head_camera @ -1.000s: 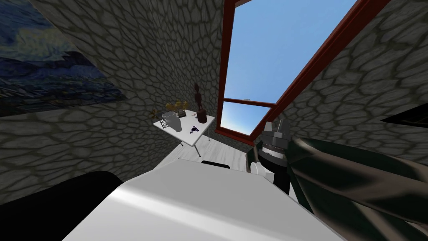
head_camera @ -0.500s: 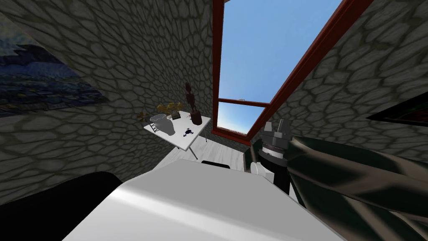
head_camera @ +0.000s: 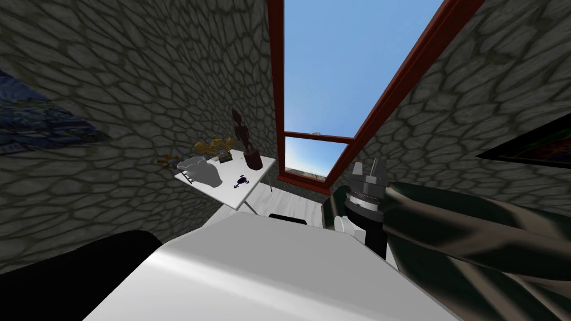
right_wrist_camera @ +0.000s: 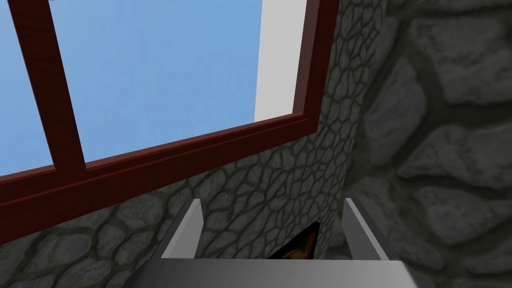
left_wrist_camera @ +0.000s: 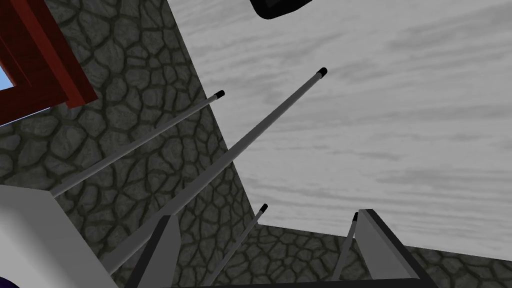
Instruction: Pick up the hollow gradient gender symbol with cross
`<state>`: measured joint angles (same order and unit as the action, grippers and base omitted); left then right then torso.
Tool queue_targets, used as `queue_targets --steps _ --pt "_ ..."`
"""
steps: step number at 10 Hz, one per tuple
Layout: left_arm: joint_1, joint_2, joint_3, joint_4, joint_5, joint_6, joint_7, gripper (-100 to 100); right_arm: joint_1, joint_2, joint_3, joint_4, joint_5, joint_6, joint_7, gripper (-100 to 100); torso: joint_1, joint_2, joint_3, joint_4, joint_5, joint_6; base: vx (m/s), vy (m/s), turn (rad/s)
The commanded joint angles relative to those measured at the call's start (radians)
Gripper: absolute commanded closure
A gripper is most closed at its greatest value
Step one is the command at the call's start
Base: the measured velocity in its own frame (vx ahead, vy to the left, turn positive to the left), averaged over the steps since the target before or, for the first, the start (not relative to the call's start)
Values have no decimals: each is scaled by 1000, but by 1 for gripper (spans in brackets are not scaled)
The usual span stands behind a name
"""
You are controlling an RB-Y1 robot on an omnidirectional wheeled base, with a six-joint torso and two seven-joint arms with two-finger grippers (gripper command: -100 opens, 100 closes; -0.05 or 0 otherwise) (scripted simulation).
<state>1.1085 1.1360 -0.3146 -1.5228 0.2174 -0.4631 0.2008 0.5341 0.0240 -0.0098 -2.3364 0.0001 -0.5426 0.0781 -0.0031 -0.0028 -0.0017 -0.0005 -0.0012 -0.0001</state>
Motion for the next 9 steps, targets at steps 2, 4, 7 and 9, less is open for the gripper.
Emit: queue_targets --steps 2,4,7,9 --pt "18 72 -25 54 20 -9 23 -100 0 0 0 0 0 0 0 0 0 -2 -1 0 0 1 100 -45 -134" --pt "40 128 -48 103 38 -19 40 -100 0 0 0 0 0 0 0 0 -2 -5 -3 -1 0 1 125 -69 -99" --pt "77 219 -93 185 73 -38 73 -100 0 0 0 0 0 0 0 0 0 -4 -2 -1 0 0 123 -48 -130" --pt "92 268 -115 236 89 -47 89 -100 0 0 0 0 0 0 0 0 0 -3 -2 -1 0 0 102 -43 -109"
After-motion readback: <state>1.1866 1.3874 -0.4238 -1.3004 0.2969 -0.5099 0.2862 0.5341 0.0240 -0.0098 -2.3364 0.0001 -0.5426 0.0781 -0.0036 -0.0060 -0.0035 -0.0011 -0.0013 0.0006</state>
